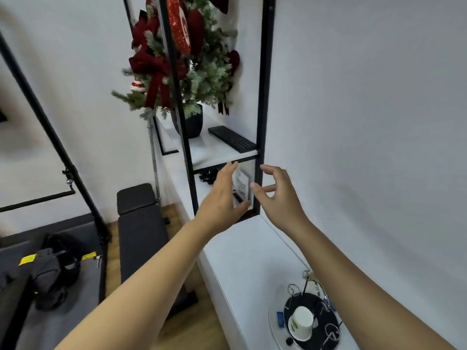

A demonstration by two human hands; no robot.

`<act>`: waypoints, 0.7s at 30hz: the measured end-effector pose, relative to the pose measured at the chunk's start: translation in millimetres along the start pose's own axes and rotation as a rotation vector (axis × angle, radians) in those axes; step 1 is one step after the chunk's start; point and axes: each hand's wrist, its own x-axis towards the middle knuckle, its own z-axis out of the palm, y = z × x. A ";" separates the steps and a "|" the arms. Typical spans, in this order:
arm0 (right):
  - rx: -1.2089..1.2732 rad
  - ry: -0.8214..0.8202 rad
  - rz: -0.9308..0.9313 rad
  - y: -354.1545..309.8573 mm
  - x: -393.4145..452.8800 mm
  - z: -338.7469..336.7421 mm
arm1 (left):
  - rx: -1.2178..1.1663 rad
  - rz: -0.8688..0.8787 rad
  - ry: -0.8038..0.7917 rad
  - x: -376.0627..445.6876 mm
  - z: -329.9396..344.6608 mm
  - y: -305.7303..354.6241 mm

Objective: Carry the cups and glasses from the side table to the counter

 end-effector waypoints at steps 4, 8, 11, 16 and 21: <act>0.088 -0.156 -0.059 -32.5 -2.8 73.6 | 0.074 -0.138 0.017 -62.8 -57.4 -36.7; 0.149 -0.374 -0.152 -87.4 -34.2 165.7 | 0.148 -0.340 0.115 -153.6 -133.7 -65.9; 0.235 -0.522 -0.213 -142.7 -78.3 232.9 | 0.219 -0.490 0.217 -233.7 -197.3 -72.5; 0.390 -0.756 -0.334 -248.0 -188.6 321.1 | 0.320 -0.697 0.407 -390.2 -298.3 -51.4; 0.494 -0.983 -0.435 -348.7 -335.8 376.5 | 0.441 -0.896 0.591 -563.0 -365.8 5.3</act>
